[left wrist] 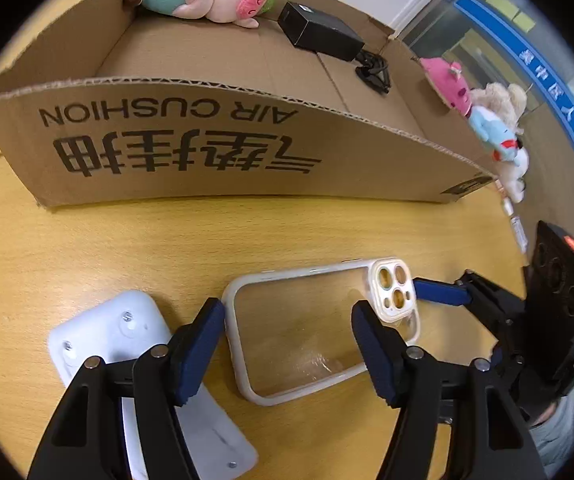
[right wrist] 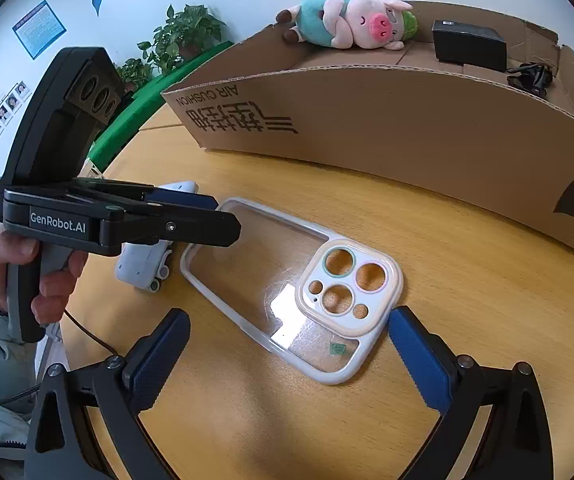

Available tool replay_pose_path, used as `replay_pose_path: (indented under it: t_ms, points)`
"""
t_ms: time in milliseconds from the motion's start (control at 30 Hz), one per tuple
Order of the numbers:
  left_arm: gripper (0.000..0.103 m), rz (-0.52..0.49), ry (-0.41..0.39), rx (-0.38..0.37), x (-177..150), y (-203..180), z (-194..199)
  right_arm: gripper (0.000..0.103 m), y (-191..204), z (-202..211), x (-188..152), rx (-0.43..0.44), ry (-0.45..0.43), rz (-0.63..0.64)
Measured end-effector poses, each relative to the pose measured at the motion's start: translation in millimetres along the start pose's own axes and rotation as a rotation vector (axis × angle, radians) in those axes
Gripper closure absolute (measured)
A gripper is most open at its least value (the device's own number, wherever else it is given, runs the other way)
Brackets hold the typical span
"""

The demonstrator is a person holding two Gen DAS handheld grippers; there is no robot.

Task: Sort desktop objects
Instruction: 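Grasp the clear phone case by its white bumper rim with the left gripper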

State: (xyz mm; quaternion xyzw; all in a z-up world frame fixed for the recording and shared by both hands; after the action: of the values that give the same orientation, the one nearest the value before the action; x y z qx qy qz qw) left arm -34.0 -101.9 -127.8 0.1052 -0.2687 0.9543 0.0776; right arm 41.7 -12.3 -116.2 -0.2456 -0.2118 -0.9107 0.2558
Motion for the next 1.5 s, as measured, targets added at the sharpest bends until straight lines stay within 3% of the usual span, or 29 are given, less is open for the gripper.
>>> replay_pose_path:
  t_ms: [133,367,567,733,900,1000,1133,1233,1500]
  points:
    - [0.038,-0.022,-0.029,-0.051,-3.3,-15.7,5.4,0.002,-11.5,8.0,-0.4,-0.018,-0.026,-0.038]
    - [0.038,-0.062,-0.107,-0.150,-3.9,-47.7,21.1,0.002,-22.6,48.1,4.1,-0.047,-0.158,-0.063]
    - [0.038,-0.100,-0.063,-0.193,-24.1,-60.5,13.0,0.002,-11.6,76.9,-9.4,-0.052,-0.247,-0.038]
    - [0.038,-0.072,-0.051,-0.200,-28.2,-56.5,8.5,0.003,-0.4,77.9,-27.4,-0.035,-0.222,-0.011]
    - [0.038,-0.006,-0.067,-0.095,-1.7,-40.5,-3.9,0.003,-32.2,63.9,-25.5,-0.057,-0.159,-0.095]
    - [0.039,0.027,-0.010,-0.052,4.5,-31.4,-22.4,0.003,-46.9,52.6,-15.6,-0.029,-0.143,-0.127]
    - [0.037,0.018,-0.012,-0.081,5.9,-39.5,-25.6,0.000,-50.6,34.0,-8.0,-0.001,-0.101,-0.132]
    - [0.037,0.014,-0.028,-0.091,4.7,-41.0,-21.5,0.000,-53.3,26.5,-5.6,-0.036,-0.095,-0.128]
    - [0.037,-0.022,-0.130,-0.224,5.4,-56.7,19.7,0.000,-41.0,67.6,1.9,-0.024,-0.237,-0.102]
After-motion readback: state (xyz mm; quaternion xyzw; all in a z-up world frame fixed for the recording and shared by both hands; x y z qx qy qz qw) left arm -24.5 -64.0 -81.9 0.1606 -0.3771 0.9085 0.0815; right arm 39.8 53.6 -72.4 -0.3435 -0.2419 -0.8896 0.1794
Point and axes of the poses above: each gripper's, at about its wrist camera, not at the fingertips, and z roughly against the way its jaws point, y to its left, x to its top, the point moved 8 cm from there along -z, roughly the way its jaws point, and after that the axes turned 11 degrees about z, right-handed, at the moved point
